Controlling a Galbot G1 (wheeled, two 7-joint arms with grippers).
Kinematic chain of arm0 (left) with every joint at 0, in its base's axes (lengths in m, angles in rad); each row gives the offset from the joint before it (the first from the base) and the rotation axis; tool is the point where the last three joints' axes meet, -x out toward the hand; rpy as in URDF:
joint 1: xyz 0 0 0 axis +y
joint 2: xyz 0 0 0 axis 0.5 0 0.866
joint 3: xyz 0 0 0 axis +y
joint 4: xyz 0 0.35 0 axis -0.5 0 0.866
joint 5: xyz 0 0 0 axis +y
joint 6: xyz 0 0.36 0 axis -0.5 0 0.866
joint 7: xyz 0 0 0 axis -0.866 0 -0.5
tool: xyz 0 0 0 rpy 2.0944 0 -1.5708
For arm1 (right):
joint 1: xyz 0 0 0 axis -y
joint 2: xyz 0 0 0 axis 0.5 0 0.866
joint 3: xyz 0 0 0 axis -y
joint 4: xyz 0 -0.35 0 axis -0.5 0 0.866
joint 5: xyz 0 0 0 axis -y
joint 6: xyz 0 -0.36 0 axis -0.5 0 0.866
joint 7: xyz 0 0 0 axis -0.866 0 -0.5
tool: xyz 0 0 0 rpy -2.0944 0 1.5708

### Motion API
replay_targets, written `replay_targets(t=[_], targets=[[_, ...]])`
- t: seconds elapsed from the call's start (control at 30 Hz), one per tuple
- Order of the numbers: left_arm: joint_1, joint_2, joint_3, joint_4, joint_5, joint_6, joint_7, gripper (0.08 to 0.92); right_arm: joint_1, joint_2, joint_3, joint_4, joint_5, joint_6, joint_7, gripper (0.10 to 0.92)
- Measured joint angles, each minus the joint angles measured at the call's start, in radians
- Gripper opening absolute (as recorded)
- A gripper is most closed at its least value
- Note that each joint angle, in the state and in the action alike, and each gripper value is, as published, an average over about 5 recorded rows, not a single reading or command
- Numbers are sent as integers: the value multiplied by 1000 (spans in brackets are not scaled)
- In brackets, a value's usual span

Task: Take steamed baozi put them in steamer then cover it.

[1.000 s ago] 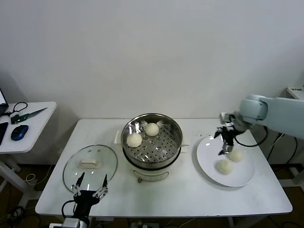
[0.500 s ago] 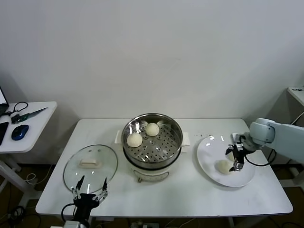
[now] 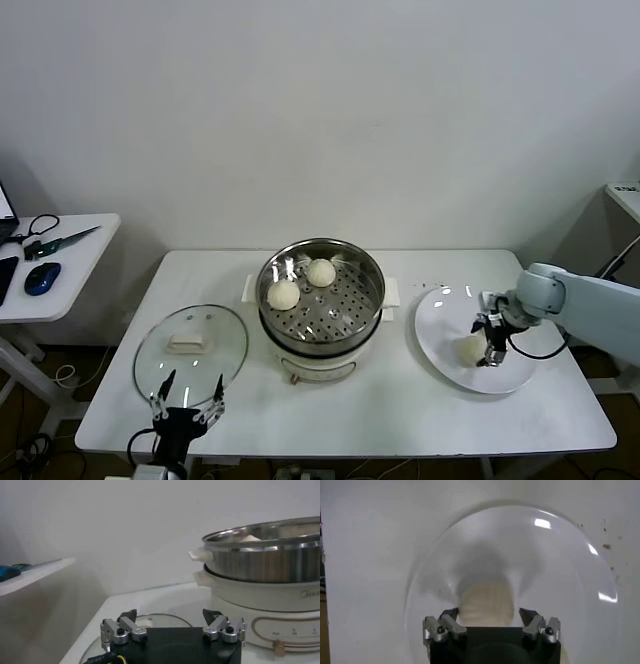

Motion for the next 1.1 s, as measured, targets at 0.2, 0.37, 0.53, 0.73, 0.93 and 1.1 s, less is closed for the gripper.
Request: replay_targets(t=[0.2,0.37,0.53,0.73,0.93,1.1], targets=[[4,-1,1,-7,1,0,0,823,13,0,-4,5,-6,7,-13,666],[9,-2,5,-17,6,1,0,823,93,11,-51,19,-10,38,-45,662],[15,-2,9,-28,11,2,0,823,272,58,-151,24,4,129,-101,662],[16,-6,10,-39,14,5,-1,823,514,164,-237,56,28,295,-153,662],[18,-7,6,-47,14,6,-2,823,655,274,-250,170,-2,437,-159,662],[20,-7,1,-47,9,4,-3,823,671,356,-221,266,-87,509,-133,662]])
